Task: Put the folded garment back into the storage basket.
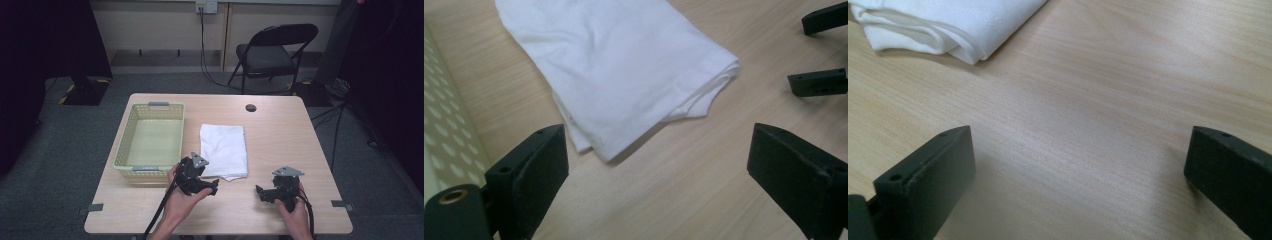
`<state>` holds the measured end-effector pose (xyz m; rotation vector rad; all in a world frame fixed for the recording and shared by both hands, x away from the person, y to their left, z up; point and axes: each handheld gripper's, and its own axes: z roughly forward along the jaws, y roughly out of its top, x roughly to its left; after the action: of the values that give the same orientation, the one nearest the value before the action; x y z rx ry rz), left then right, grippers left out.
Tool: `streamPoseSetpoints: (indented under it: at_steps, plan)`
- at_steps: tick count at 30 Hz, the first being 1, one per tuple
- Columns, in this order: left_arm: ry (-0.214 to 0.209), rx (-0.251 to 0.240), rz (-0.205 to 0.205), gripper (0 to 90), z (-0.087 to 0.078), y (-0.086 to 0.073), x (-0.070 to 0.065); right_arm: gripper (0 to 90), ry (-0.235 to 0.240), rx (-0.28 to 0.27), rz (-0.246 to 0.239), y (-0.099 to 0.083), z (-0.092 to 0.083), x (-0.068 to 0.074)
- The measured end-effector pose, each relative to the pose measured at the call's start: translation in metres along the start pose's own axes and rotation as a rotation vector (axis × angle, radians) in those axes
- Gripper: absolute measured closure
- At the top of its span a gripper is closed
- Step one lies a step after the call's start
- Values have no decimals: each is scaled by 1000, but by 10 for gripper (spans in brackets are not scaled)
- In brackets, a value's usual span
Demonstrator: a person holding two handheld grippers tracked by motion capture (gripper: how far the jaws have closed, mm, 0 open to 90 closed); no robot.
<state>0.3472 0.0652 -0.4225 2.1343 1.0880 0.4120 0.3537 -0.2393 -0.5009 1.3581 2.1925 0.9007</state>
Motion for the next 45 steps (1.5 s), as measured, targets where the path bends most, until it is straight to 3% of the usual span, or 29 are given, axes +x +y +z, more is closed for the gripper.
streamPoseSetpoints:
  at_steps: [3,15,18,26,28,31,35,39,42,44,45]
  plan:
    - [29,24,37,86,11,5,-3,0,0,0,0,0,0,0]
    - [22,28,59,86,29,24,-15,0,-6,0,4,0,0,1]
    - [11,31,48,101,31,29,-14,0,-5,1,4,0,0,1]
    - [30,21,29,89,36,44,-10,0,-5,1,4,0,0,1]
    - [-27,30,-12,104,36,47,-8,0,-5,1,4,0,0,1]
    - [31,26,0,108,35,51,-10,0,-5,1,5,0,0,1]
    - [38,26,-17,100,40,56,-6,0,-5,1,4,0,0,1]
    - [41,37,-24,98,47,60,-1,0,-5,1,5,0,0,1]
    - [-5,45,-17,114,47,63,-4,0,-5,1,5,0,0,1]
    - [56,41,27,120,46,66,-9,0,-5,1,5,0,0,1]
    - [66,42,34,107,48,67,-10,0,-5,1,5,0,0,1]
